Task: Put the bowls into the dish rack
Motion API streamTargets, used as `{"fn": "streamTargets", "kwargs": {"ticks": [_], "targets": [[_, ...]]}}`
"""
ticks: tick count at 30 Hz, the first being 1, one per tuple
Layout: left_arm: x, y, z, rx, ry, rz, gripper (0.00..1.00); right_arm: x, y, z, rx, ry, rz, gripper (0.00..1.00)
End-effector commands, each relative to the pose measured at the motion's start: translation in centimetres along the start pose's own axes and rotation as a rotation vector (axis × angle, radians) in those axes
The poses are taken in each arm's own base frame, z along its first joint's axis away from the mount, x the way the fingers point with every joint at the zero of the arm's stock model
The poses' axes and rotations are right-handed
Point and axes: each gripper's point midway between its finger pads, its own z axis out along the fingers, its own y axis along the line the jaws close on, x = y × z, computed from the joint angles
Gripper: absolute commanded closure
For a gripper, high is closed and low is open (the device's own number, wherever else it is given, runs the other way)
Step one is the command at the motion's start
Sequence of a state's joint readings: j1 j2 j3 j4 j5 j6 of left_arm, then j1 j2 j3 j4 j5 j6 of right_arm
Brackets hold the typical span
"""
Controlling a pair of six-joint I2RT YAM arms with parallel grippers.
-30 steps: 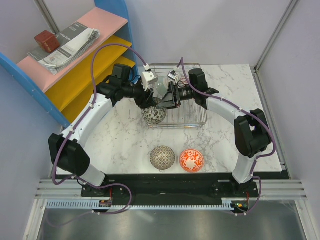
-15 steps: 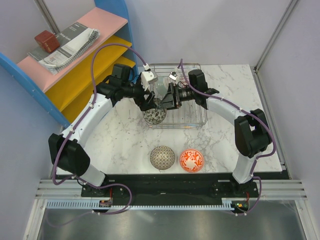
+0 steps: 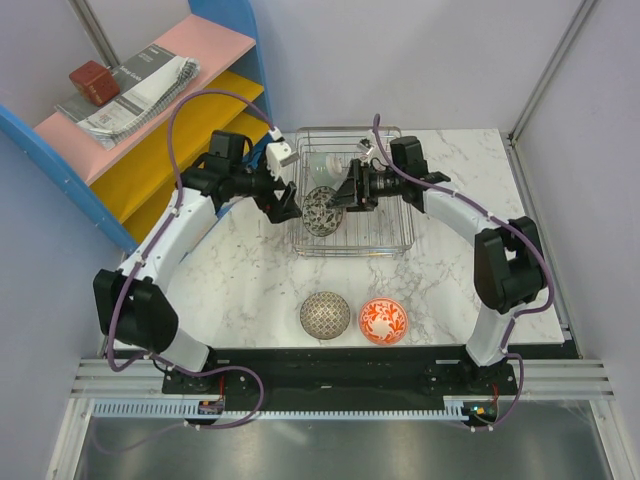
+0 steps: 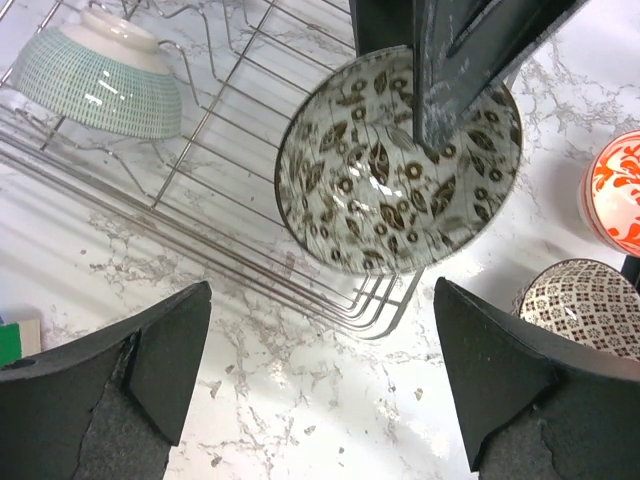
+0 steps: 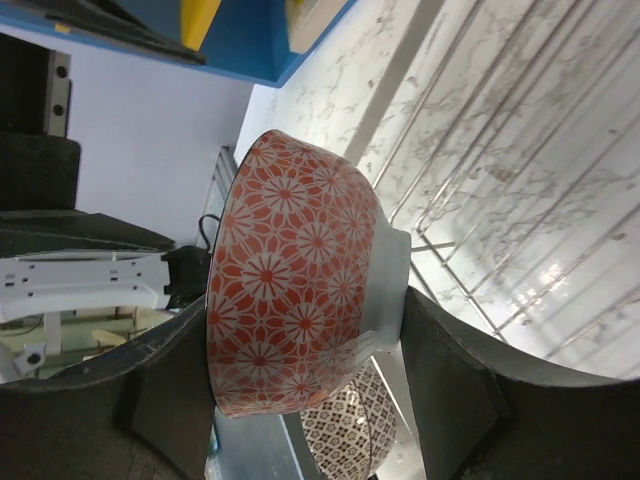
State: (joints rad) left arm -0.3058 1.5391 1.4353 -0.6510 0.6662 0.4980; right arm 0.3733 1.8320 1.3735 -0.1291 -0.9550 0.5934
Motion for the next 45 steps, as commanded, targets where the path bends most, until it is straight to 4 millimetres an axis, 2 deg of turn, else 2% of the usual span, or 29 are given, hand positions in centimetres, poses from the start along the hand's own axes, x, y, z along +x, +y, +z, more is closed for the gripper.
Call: {"fn": "streamTargets", "kwargs": {"ticks": [1, 3, 5, 6, 13, 18, 26, 33, 35, 36, 40, 45], "targets": [[-1.4, -0.6, -2.6, 0.001, -0.079, -0.009, 0.02, -3.4, 2.0, -1.6, 0.044, -0.098, -0.12, 1.0], [-1.2, -0.5, -3.4, -0.01, -0.09, -0.015, 0.02, -4.1, 0.7, -2.3, 0.133, -0.125, -0.135, 1.0], [-0.3, -0.4, -3.9, -0.012, -0.089, -0.036, 0.02, -4.8, 0.6, -3.0, 0.187, -0.152, -0.165, 1.0], [0.3, -0.6, -4.1, -0.015, -0.087, -0.043, 0.01, -5.1, -0.6, -3.4, 0.262, -0.167, -0.178, 1.0], [2.9, 0.1, -5.8, -0.071, -0.084, -0.096, 0.01, -6.9, -2.4, -6.3, 0.499, -0.247, -0.246, 1.0], [4.7, 0.0, -6.4, -0.097, -0.079, -0.124, 0.01, -7.3, -3.8, -8.0, 0.631, -0.274, -0.267, 1.0], [5.7, 0.6, -7.5, -0.15, -0.082, -0.155, 0.01, -7.6, -6.9, -10.8, 0.859, -0.284, -0.291, 1.0], [6.2, 0.6, -7.7, -0.172, -0.084, -0.176, 0.01, -7.7, -8.1, -11.9, 1.004, -0.277, -0.348, 1.0], [6.5, 0.6, -7.7, -0.176, -0.087, -0.18, 0.01, -7.4, -8.0, -11.4, 1.026, -0.259, -0.379, 1.0], [6.5, 0.5, -7.7, -0.176, -0.089, -0.184, 0.01, -7.5, -8.2, -11.8, 1.071, -0.26, -0.401, 1.0], [6.5, 0.4, -8.1, -0.2, -0.104, -0.184, 0.01, -6.8, -8.4, -10.7, 1.147, -0.216, -0.478, 1.0], [6.7, 0.1, -8.5, -0.215, -0.118, -0.179, 0.01, -6.9, -8.7, -10.4, 1.249, -0.197, -0.547, 1.0]]}}
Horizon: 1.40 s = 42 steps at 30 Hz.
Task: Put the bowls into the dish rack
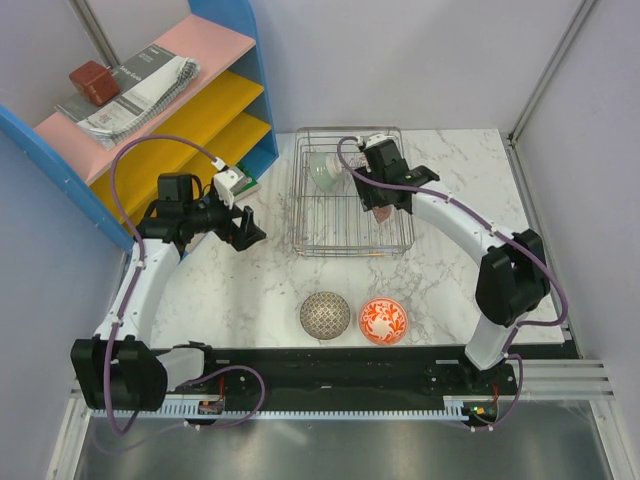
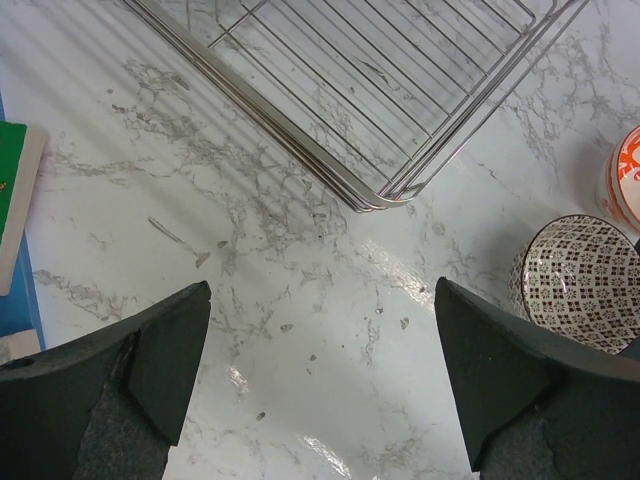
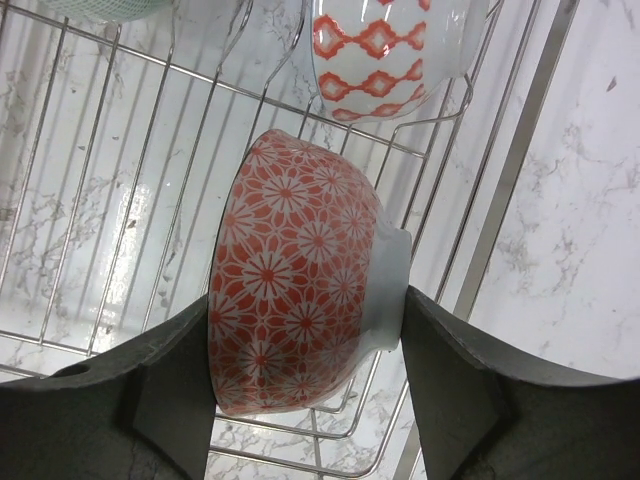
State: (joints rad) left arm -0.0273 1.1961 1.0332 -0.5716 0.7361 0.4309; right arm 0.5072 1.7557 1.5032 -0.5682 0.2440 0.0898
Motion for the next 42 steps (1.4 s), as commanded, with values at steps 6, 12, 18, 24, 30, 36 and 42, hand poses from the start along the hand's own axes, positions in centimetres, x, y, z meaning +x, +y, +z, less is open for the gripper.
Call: {"fn": "streamTargets", "kwargs": {"ticks": [6, 12, 18, 24, 30, 36, 42], "targets": [[-0.7, -0.3, -1.0, -0.029, -0.065, 0.019, 0.01, -2.9, -1.6, 0.0, 0.251, -0.078, -0.152, 1.0], [-0.3, -0.4, -1.0, -0.024, -0.071, 0.017, 0.01, -2.6, -1.7, 0.4, 0.335, -0.065, -0.231, 1.0], [-0.1, -0.6, -1.0, -0.019, -0.075, 0.018, 0.01, -2.1, -0.9, 1.4, 0.372, -0.042, -0.303, 1.0], [-0.2, -0.2, -1.6, -0.037, -0.09, 0.014, 0.01, -1.6, -0.7, 2.2, 0.443, -0.019, -0.379, 1.0], [-0.1, -0.4, -1.8, -0.036, -0.101, 0.015, 0.01, -1.2, -0.5, 2.9, 0.5, 0.006, -0.454, 1.0], [0.1, -0.3, -1.9, -0.036, -0.107, 0.008, 0.01, -0.4, -0.3, 4.2, 0.532, 0.04, -0.514, 1.0], [0.1, -0.5, -2.1, -0.031, -0.116, 0.009, 0.01, 0.3, -0.2, 5.4, 0.555, 0.073, -0.556, 1.0]]}}
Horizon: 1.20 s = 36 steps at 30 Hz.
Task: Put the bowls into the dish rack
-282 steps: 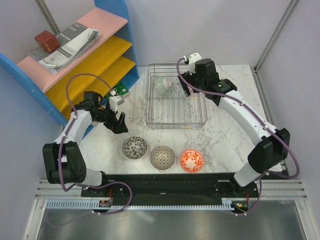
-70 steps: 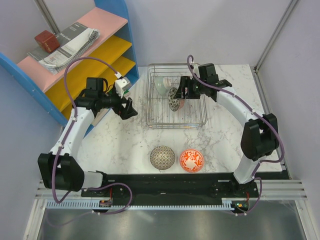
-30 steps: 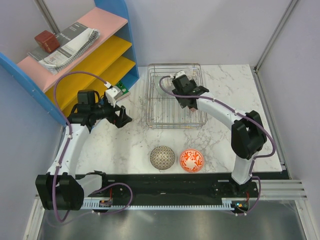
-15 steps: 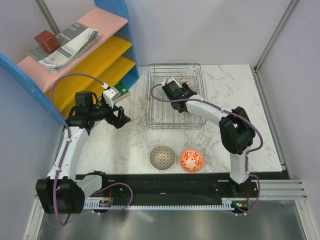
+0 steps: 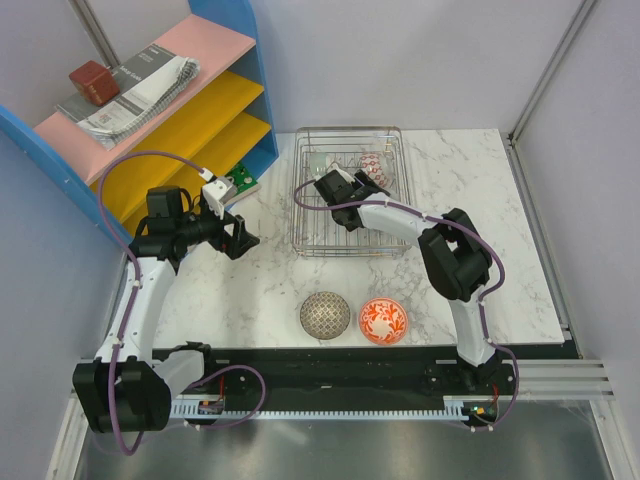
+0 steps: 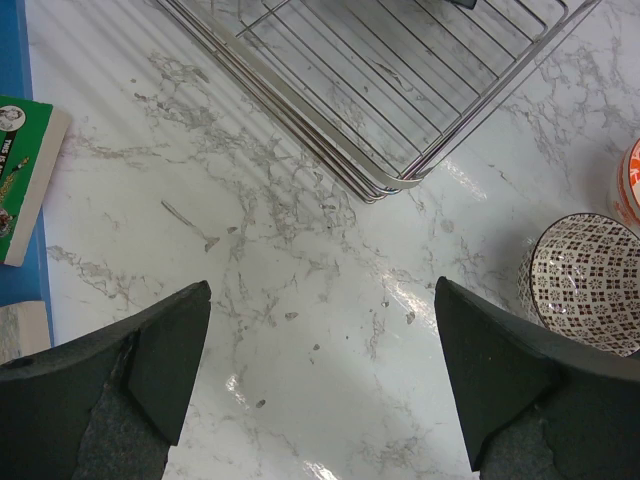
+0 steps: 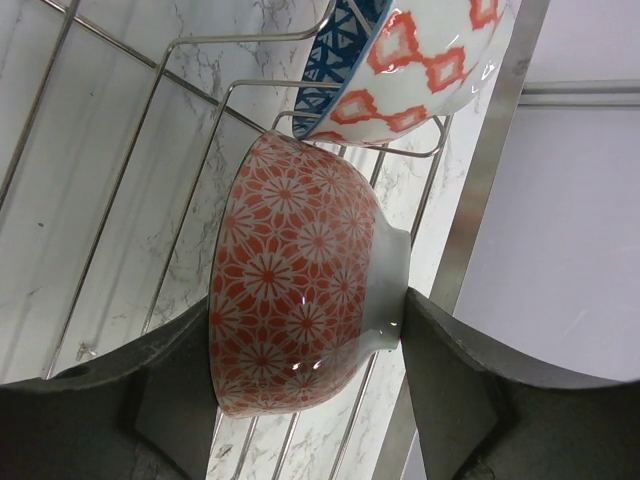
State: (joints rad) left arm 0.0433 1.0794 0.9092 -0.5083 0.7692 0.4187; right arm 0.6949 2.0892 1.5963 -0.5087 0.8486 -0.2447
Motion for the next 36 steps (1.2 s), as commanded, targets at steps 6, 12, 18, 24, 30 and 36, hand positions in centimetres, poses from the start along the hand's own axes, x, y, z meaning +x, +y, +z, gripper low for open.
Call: {"fn": "streamTargets", "kwargs": {"ticks": [6, 12, 18, 24, 30, 36], "targets": [[-1.1, -0.5, -0.5, 0.019, -0.06, 0.008, 0.01, -1.9, -0.8, 0.5, 0.077, -0.012, -0.009, 0.91], [-1.2, -0.5, -0.5, 0.021, -0.062, 0.005, 0.01, -1.6, 0.8, 0.9, 0.011, 0.003, -0.04, 0.35], [-1.2, -0.4, -0.6, 0.019, -0.065, 0.004, 0.01, -1.9, 1.5, 0.7, -0.018, 0.001, -0.05, 0.11], [-1.3, -0.4, -0.7, 0.017, -0.068, 0.005, 0.01, -1.7, 2.1, 0.3, -0.038, 0.0, -0.074, 0.02], [-1.3, -0.5, -0.8, 0.016, -0.069, 0.008, 0.01, -2.3, 2.1, -0.6, -0.081, -0.019, -0.071, 0.02], [-1.3, -0.6, -0.8, 0.033, -0.057, 0.01, 0.0, -3.3, 1.6, -2.1, -0.125, -0.054, -0.047, 0.02]]}}
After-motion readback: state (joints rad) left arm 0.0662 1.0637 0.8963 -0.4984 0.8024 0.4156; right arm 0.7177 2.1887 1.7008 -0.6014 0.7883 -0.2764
